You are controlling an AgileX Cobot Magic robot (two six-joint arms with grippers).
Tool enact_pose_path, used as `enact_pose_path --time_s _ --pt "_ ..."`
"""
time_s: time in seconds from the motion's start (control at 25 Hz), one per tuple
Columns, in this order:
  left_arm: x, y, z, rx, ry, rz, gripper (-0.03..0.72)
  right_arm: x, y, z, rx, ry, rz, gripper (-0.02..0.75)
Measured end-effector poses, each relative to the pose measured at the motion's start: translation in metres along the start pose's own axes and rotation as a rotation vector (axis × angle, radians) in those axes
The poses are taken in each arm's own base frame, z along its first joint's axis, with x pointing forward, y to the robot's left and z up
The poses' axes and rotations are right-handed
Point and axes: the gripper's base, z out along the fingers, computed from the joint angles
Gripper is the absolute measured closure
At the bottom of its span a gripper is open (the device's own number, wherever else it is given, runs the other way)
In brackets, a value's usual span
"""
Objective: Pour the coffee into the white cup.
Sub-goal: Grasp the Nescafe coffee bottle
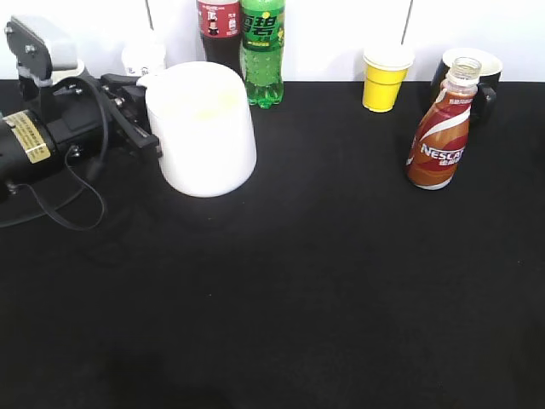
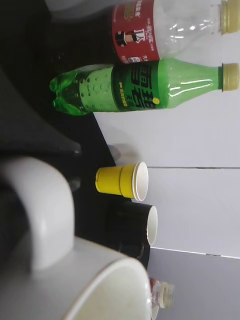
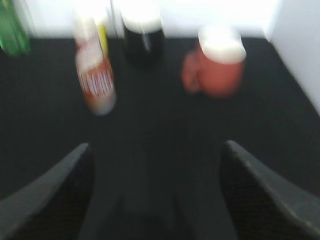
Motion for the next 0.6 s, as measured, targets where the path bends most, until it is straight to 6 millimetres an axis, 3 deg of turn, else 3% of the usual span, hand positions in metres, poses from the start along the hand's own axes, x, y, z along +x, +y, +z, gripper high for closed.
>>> enact_pose_path --time_s 0.12,0.2,0.24,0.32,0.44,0.6 --pt "0.000 0.000 0.000 -0.002 0.005 0.000 0.613 -0.033 0.005 0.060 -0.028 -0.086 0.022 0.146" --pt "0.002 0.001 0.000 -0.008 0.021 0.000 0.615 -0.036 0.006 0.100 -0.030 -0.141 -0.001 0.146" --pt "0.002 0.001 0.000 -0.010 0.027 0.000 0.615 -0.030 0.007 0.117 -0.036 -0.183 -0.013 0.146" --pt "0.003 0.001 0.000 -0.011 0.030 0.000 0.615 0.005 0.008 0.149 -0.051 -0.209 -0.011 0.146" --pt "0.003 0.001 0.000 -0.012 0.030 0.000 0.615 0.049 0.016 0.177 -0.133 -0.217 -0.082 0.146" --pt "0.003 0.001 0.000 -0.012 0.030 0.000 0.615 0.072 0.027 0.200 -0.253 -0.238 -0.112 0.146"
